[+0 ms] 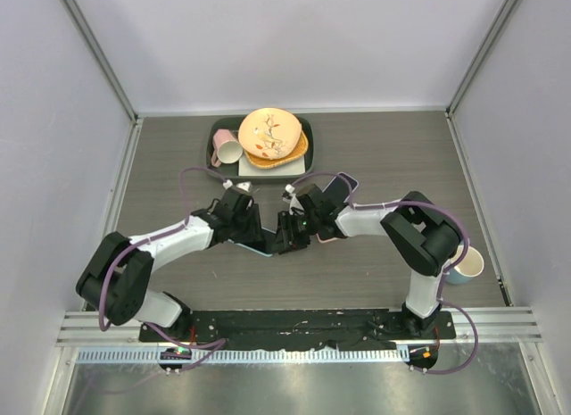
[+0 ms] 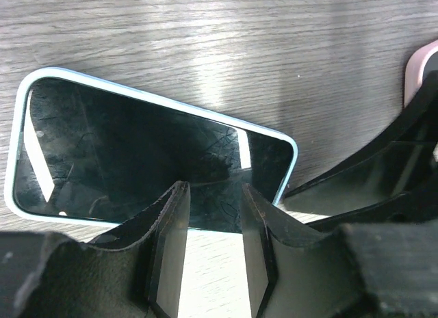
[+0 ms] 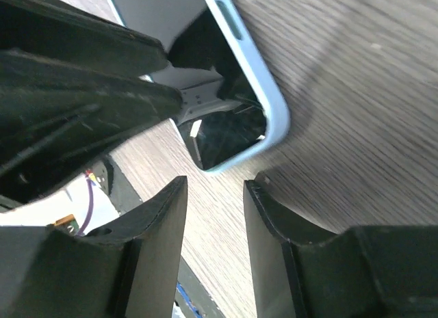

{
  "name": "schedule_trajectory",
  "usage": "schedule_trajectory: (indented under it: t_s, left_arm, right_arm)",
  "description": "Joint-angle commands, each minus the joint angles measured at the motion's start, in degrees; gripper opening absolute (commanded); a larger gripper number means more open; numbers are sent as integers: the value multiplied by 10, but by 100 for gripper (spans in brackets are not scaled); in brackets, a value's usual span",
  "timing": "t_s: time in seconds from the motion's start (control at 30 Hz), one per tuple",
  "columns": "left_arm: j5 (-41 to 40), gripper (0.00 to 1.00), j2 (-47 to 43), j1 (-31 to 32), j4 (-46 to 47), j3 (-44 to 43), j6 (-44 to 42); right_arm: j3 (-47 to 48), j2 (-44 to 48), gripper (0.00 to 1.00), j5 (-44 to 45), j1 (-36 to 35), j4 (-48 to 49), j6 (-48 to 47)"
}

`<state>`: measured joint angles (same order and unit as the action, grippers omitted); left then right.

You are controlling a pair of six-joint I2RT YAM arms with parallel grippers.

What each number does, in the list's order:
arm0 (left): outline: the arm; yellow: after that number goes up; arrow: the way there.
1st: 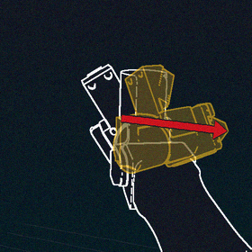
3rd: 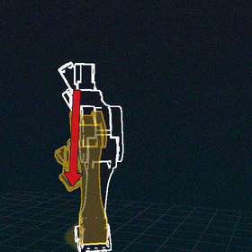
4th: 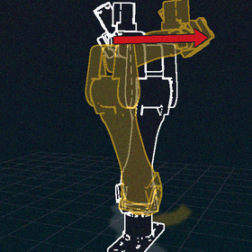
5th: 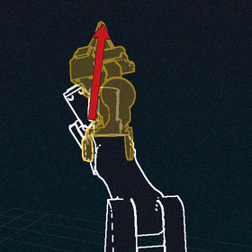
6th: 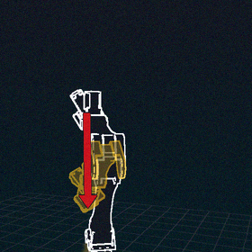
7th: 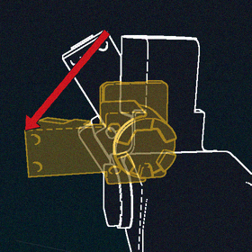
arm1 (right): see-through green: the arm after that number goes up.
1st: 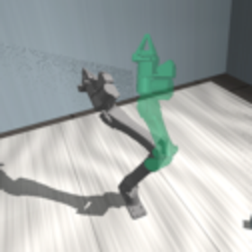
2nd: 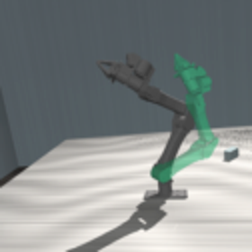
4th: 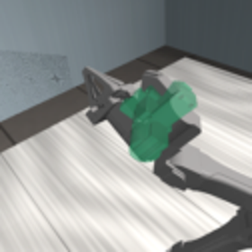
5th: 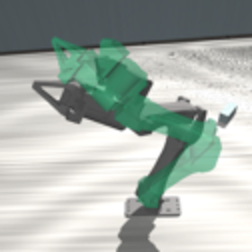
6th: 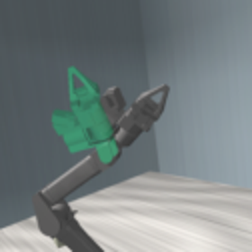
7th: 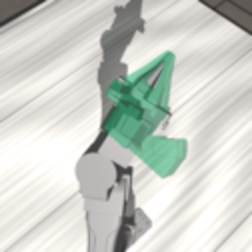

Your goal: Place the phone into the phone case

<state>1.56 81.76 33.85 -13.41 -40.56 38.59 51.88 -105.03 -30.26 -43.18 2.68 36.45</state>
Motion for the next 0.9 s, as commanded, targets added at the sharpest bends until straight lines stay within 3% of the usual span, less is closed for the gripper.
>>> schedule_trajectory:
  t_s: [0.0,0.23,0.63,0.87]
  left_arm:
    - [-3,39,15,22,-29,11,-8]
    - [-45,36,35,60,-51,7,-6]
    - [-36,34,72,72,-26,27,10]
    - [-43,35,73,73,-20,24,14]
  right_arm:
    - [-21,-77,44,51,-18,-36,6]
    - [18,-126,31,78,-18,-35,16]
    - [71,-161,13,191,-29,-136,-29]
    - [75,-137,13,220,-32,-148,-48]
